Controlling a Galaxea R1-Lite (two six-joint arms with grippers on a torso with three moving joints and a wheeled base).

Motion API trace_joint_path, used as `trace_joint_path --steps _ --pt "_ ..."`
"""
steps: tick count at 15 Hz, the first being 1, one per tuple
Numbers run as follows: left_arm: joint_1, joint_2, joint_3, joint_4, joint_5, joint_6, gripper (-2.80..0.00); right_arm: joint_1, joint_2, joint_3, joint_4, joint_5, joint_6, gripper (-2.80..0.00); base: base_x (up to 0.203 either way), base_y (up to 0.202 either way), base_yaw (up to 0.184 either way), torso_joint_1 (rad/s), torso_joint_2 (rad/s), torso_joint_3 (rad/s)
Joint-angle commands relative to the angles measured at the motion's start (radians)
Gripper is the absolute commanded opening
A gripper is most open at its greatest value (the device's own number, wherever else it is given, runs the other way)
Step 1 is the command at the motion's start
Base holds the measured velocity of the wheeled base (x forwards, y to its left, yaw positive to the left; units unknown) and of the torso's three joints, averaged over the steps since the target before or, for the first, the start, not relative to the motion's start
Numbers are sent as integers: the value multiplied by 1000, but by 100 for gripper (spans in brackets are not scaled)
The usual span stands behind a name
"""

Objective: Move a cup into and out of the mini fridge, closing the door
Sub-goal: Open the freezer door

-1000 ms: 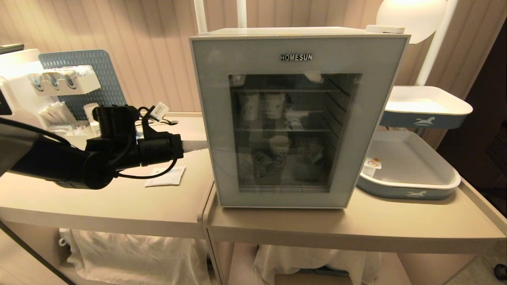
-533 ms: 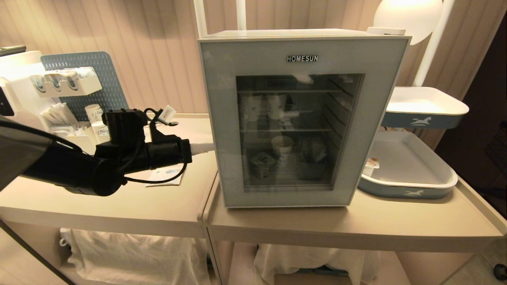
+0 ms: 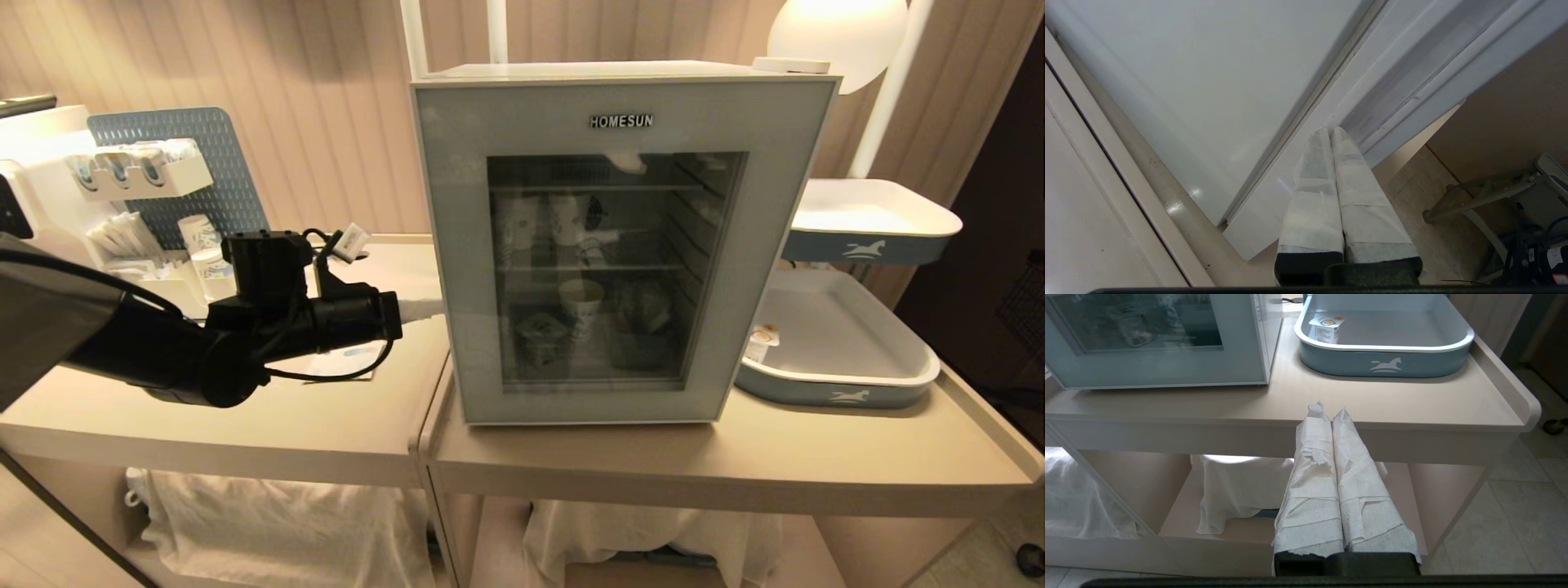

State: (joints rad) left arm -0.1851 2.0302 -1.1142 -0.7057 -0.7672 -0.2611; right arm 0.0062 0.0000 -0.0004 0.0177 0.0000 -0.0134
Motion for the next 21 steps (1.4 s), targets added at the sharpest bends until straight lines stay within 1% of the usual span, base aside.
trace_joint_path --steps 1,3,6,9,13,14,15,16,17,21 --pt "-1 5 -12 -9 -1 -7 -280 0 2 0 -1 0 0 -280 0 0 0 0 0 0" --pt "-3 12 -19 -9 -3 -11 -280 1 2 0 -1 0 0 -280 0 0 0 0 0 0" --pt "-5 9 -3 -12 2 3 -280 0 2 0 0 1 0 -280 0 0 0 0 0 0" --pt "44 -8 24 -35 0 20 -280 0 2 0 -1 2 -2 -280 0 0 0 0 0 0" --pt "46 -11 21 -35 6 22 -280 1 2 -1 0 2 -2 -280 0 0 0 0 0 0" --pt "46 -12 22 -35 19 23 -280 1 2 0 1 2 -2 -280 0 0 0 0 0 0" --pt "46 -20 29 -32 47 27 -280 1 2 0 0 2 -2 -280 0 0 0 0 0 0" --pt "46 -30 52 -35 81 45 -280 1 2 0 -1 2 -2 -280 0 0 0 0 0 0" --pt "46 -28 47 -38 94 58 -280 1 2 -1 -1 2 -4 -280 0 0 0 0 0 0" --pt "41 -39 16 -15 82 51 -280 1 2 -1 -1 2 -4 -280 0 0 0 0 0 0"
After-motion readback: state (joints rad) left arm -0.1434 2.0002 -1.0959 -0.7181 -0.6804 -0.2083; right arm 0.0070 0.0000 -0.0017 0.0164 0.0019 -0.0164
